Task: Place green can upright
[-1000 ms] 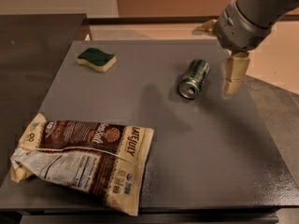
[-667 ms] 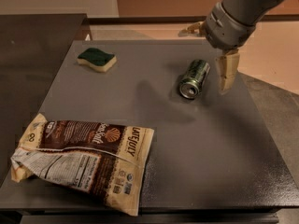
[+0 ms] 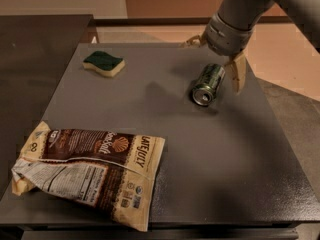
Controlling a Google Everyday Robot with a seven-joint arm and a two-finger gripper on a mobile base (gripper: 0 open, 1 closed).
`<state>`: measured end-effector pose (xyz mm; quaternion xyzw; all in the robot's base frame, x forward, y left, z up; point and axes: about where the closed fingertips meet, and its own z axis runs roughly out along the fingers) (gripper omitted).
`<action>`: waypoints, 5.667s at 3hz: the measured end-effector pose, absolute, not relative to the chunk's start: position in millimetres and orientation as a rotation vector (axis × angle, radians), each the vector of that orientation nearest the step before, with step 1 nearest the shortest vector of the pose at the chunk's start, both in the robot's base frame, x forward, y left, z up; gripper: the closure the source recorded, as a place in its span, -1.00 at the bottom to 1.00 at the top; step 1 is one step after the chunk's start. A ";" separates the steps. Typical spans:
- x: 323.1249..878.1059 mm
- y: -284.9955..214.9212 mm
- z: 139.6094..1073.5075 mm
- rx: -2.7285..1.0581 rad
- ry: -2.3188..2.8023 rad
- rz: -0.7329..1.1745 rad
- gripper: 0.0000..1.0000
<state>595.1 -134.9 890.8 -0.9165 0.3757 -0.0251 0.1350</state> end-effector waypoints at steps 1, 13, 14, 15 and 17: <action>600.8 -137.7 875.9 -2.752 0.993 -0.116 -1.00; 588.7 -76.8 928.2 -1.334 1.677 0.942 1.00; 588.6 -78.3 914.2 -1.265 1.616 1.017 1.00; 591.3 -78.7 905.9 -1.223 1.529 1.070 1.00; 594.5 -81.7 898.2 -1.172 1.402 1.135 0.63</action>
Offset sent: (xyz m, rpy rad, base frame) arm -0.0033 -0.0169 -0.0436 -0.2154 0.0259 0.2208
